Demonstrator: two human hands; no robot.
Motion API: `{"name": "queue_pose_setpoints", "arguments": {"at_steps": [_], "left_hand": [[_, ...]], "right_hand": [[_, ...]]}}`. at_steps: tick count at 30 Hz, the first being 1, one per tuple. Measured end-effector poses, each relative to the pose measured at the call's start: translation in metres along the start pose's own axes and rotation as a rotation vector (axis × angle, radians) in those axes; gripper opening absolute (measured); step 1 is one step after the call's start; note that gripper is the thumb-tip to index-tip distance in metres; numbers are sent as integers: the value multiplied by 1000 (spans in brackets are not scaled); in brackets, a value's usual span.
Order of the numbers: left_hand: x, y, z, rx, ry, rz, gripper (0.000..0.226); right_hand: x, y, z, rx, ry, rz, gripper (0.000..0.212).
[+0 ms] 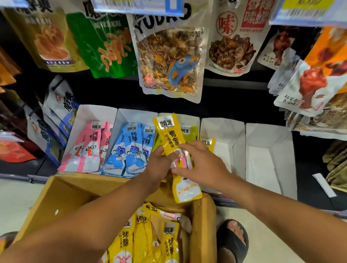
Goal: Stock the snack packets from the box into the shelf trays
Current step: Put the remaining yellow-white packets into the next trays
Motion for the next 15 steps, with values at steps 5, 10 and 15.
{"name": "queue_pose_setpoints", "arguments": {"at_steps": [5,10,15], "left_hand": [[-2,-12,17,18,-39,-69,26],[-1,-25,24,199,-171,-175,9],[-8,-12,17,659,-412,-291,40]], "right_hand": [[-3,5,-7,-54,-42,146,77],[-1,13,9,-46,-126,200,77],[10,19,51,58,-228,201,87]]}}
Point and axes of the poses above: each hand's wrist, its own x-axis towards the middle knuckle, its own y-axis out of the back of the hand, z = x × y, the point moved 6 cm from there along x, towards the middle knuckle, and after that the axes turned 11 degrees about -y, right-handed, at the moved point
